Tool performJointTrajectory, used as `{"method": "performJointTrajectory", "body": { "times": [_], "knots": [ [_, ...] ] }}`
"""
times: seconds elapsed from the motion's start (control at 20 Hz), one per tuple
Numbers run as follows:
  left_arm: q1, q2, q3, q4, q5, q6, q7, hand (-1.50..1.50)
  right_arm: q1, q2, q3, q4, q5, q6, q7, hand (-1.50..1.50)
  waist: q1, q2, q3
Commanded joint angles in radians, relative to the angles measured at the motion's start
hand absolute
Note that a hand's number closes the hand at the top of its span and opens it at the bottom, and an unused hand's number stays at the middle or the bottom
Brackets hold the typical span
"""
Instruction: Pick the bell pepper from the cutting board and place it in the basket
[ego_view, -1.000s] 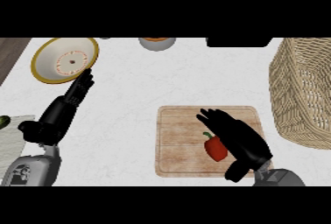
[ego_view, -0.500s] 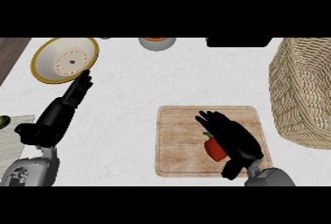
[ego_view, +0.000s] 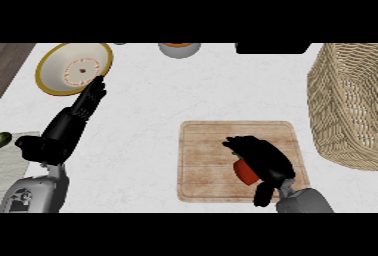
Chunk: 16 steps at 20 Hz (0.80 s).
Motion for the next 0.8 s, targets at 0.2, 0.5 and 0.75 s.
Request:
{"method": "performJointTrajectory", "body": {
  "times": [0.2,0.5,0.75],
  "knots": [
    [0.037,-0.004,-0.001,-0.092,0.009,-0.022,0.068,0.0,-0.026,-0.025,0.006,0.14,0.059,-0.051,-0.107,1.5,0.002,0.0,0.001],
    [-0.017,-0.003,0.022,-0.047,0.007,-0.014,0.053,0.0,-0.057,-0.041,0.06,0.159,0.139,-0.13,-0.175,1.5,0.002,0.001,0.001],
    [0.105,0.004,0.017,-0.03,-0.027,-0.022,-0.052,0.0,0.206,-0.056,0.0,-0.094,0.135,-0.156,0.014,1.5,-0.019,-0.004,0.0]
  ]
}}
